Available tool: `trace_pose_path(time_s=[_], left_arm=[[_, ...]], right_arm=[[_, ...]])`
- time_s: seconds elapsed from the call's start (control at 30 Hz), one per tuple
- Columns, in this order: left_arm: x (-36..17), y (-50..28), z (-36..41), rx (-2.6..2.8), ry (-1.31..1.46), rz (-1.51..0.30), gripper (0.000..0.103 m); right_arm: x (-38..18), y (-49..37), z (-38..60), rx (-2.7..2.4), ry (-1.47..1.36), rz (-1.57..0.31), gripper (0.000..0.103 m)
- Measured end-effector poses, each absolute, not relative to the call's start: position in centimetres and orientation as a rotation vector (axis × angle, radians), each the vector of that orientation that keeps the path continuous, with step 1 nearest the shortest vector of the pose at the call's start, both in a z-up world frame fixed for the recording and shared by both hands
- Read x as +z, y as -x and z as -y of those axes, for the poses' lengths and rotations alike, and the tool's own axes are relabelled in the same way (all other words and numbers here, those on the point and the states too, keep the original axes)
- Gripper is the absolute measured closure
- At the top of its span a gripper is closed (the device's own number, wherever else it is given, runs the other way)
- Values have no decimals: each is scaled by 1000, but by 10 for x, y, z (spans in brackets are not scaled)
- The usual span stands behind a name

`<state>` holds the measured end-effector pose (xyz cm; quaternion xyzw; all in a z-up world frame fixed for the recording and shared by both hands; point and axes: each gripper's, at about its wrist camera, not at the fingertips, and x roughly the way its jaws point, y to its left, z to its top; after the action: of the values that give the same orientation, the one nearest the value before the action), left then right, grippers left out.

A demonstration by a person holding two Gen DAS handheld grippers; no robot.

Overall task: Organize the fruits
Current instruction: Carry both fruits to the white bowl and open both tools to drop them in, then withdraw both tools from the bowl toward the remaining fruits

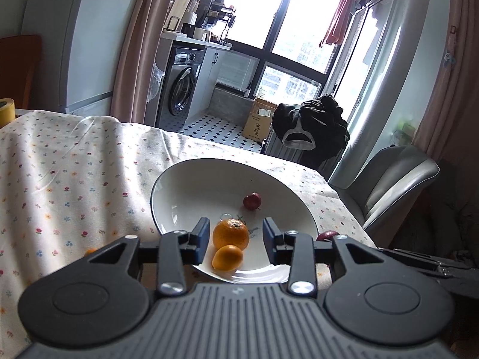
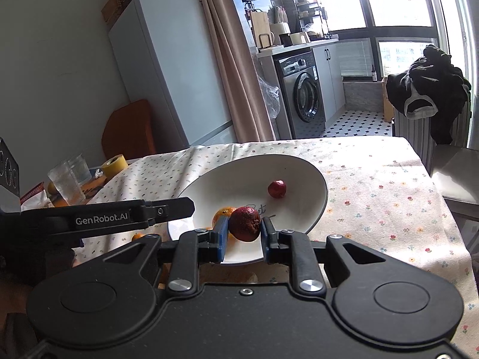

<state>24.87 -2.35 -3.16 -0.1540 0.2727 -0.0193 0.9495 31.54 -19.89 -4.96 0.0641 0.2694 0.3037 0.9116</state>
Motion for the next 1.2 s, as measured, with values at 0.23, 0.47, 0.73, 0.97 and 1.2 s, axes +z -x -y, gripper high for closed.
trace_pose_path(time_s=[0.23, 0.47, 0.73, 0.97, 1.2], left_arm=[[-29, -234, 15, -8, 311, -553, 40], [-21, -215, 9, 11, 321, -546, 20], [-14, -191, 3, 65, 312, -527, 10], [-5, -166, -4, 117, 325, -495, 4], [-1, -137, -7, 142, 331, -498, 2]], right_arm=[[-48, -314, 195, 632, -136, -554, 82], [-39, -317, 194, 620, -149, -540, 75], [-27, -306, 203, 575, -169, -526, 53], [-21, -281, 213, 576, -181, -513, 29], [-12, -256, 221, 588, -180, -508, 19]])
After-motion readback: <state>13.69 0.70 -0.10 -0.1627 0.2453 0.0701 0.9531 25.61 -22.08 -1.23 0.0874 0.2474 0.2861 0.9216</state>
